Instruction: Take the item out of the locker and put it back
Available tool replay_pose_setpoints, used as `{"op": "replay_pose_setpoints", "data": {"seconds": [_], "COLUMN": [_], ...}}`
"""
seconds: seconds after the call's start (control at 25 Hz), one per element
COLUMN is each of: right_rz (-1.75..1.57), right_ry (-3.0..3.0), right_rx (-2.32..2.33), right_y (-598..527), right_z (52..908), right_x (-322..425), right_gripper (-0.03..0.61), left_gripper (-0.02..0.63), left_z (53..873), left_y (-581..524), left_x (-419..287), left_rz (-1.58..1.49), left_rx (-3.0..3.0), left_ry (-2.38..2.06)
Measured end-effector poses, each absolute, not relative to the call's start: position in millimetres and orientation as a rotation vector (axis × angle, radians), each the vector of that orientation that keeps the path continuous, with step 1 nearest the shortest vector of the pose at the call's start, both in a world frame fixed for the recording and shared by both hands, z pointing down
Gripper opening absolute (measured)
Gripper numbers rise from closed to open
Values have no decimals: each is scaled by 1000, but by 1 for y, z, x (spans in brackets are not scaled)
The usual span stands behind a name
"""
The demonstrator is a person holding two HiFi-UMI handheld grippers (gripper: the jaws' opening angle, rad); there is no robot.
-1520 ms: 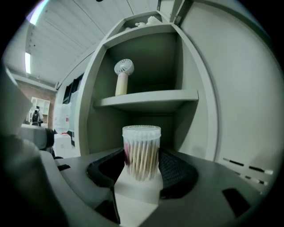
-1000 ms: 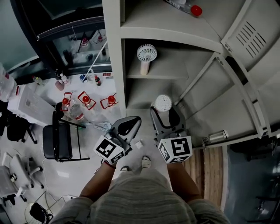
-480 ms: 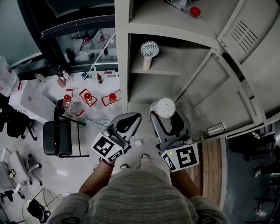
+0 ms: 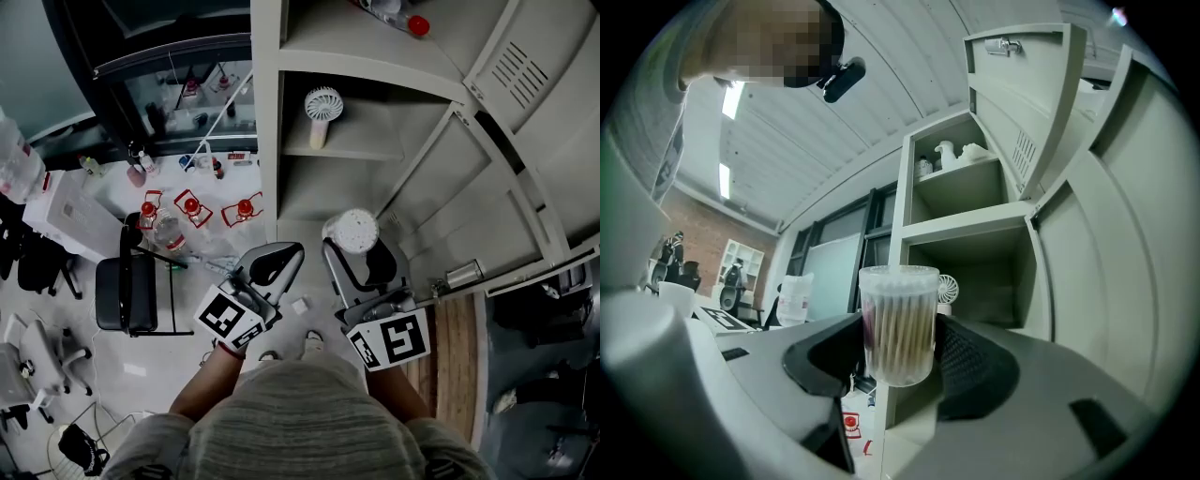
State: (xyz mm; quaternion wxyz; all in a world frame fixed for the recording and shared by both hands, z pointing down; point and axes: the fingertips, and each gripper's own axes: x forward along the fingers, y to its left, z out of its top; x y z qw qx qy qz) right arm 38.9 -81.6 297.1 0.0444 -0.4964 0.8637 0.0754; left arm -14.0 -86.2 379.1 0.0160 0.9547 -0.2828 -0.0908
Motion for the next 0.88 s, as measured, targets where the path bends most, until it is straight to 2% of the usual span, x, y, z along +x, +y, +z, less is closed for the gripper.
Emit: {"op": "replay_pose_setpoints", "data": {"seconds": [0.88], "right_rz": [224], "right_ry": [2653], "right_rx": [-1529], "right_y": [-120], "right_z": [296], "right_x": [44], "right_gripper": [251], "left_gripper": [8], "left_z": [379], "left_y": [-102], "left_x": [-14], "left_rz": [-279], "left_rx": [2963], "left_ry": [-911]}}
